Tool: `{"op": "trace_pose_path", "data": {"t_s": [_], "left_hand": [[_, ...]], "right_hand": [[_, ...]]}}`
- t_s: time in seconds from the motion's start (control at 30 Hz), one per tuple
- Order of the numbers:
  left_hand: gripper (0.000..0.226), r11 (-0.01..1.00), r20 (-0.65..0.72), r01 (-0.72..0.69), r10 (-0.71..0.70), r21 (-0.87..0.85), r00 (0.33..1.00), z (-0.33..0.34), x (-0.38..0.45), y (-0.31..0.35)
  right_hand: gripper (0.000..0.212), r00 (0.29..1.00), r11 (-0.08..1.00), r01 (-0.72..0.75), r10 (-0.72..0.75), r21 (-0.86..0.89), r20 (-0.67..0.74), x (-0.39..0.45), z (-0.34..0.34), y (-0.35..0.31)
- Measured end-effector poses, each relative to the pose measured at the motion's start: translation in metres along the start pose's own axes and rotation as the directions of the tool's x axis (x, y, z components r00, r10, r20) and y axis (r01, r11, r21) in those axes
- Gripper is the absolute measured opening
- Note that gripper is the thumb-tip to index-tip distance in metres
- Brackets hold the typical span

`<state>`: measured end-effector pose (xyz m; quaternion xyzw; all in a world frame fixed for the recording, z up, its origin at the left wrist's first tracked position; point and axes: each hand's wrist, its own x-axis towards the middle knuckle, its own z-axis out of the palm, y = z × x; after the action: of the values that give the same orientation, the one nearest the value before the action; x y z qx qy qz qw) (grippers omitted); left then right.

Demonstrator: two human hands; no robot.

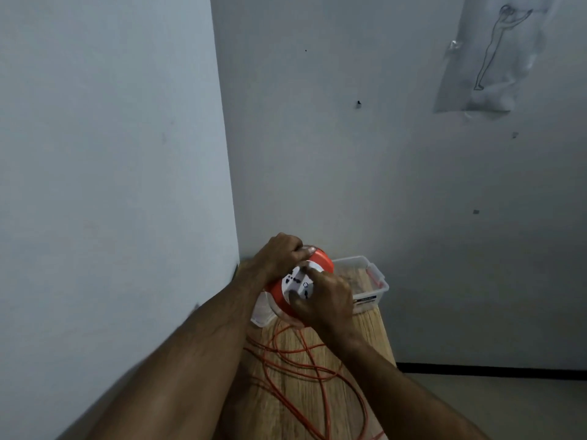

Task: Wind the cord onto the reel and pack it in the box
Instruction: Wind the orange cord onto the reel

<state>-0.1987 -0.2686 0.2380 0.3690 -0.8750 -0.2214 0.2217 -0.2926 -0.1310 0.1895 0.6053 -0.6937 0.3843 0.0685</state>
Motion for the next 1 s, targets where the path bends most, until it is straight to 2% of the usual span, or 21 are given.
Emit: {"op": "trace_pose_path", "data": {"t_s": [0.1, 0.2, 0.23, 0.3, 0.33, 0.4, 0.5, 0.6, 0.8, 0.9, 1.0], "left_hand": [[0.047, 1.000, -0.007, -0.006, 0.006, 0.010, 1.000, 0.001, 0.000, 0.003], [0.048, 1.000, -0.007, -0.005, 0.005, 0.028, 1.000, 0.004, -0.002, -0.003], [0.048, 1.000, -0.011, 0.005, -0.004, 0.015, 1.000, 0.004, -0.004, -0.004], [0.049, 1.000, -0.026, 0.022, -0.023, -0.016, 0.999, 0.003, -0.005, -0.007], [0.049, 1.000, -0.034, 0.022, -0.023, -0.017, 0.999, 0.002, -0.005, -0.007], [0.045, 1.000, -0.035, 0.012, -0.013, -0.002, 0.999, -0.003, -0.005, -0.006], [0.042, 1.000, -0.029, 0.000, 0.000, 0.002, 1.000, -0.005, -0.003, -0.006], [0.043, 1.000, -0.025, -0.004, 0.004, 0.003, 1.000, -0.004, -0.002, -0.004], [0.043, 1.000, 0.007, -0.020, 0.020, -0.021, 1.000, -0.001, -0.004, -0.002], [0.041, 0.999, 0.033, -0.034, 0.034, -0.008, 0.999, 0.001, -0.003, 0.003], [0.039, 0.999, 0.030, -0.029, 0.028, 0.018, 0.999, 0.001, -0.001, 0.003]], "right_hand": [[0.055, 0.972, 0.962, -0.220, 0.231, 0.160, -0.052, -0.004, 0.001, -0.015], [0.055, 0.974, 0.961, -0.220, 0.227, 0.168, -0.024, -0.008, 0.004, -0.018], [0.054, 0.985, 0.978, -0.172, 0.175, 0.120, -0.012, -0.009, 0.004, -0.018], [0.050, 0.999, 0.999, 0.036, -0.037, -0.031, -0.027, -0.010, 0.003, -0.015], [0.048, 0.983, 0.978, 0.179, -0.183, -0.110, -0.024, -0.011, 0.002, -0.011], [0.050, 0.905, 0.878, 0.426, -0.415, -0.221, 0.095, -0.009, -0.001, -0.001], [0.064, 0.820, 0.774, 0.561, -0.474, -0.292, 0.319, -0.003, -0.007, 0.011], [0.071, 0.799, 0.759, 0.578, -0.450, -0.299, 0.400, 0.003, -0.016, 0.013], [0.076, 0.796, 0.755, 0.578, -0.439, -0.310, 0.417, 0.010, -0.024, 0.014], [0.073, 0.826, 0.775, 0.544, -0.428, -0.321, 0.366, 0.009, -0.020, 0.015], [0.071, 0.889, 0.860, 0.434, -0.362, -0.269, 0.280, 0.007, -0.014, 0.011]]}}
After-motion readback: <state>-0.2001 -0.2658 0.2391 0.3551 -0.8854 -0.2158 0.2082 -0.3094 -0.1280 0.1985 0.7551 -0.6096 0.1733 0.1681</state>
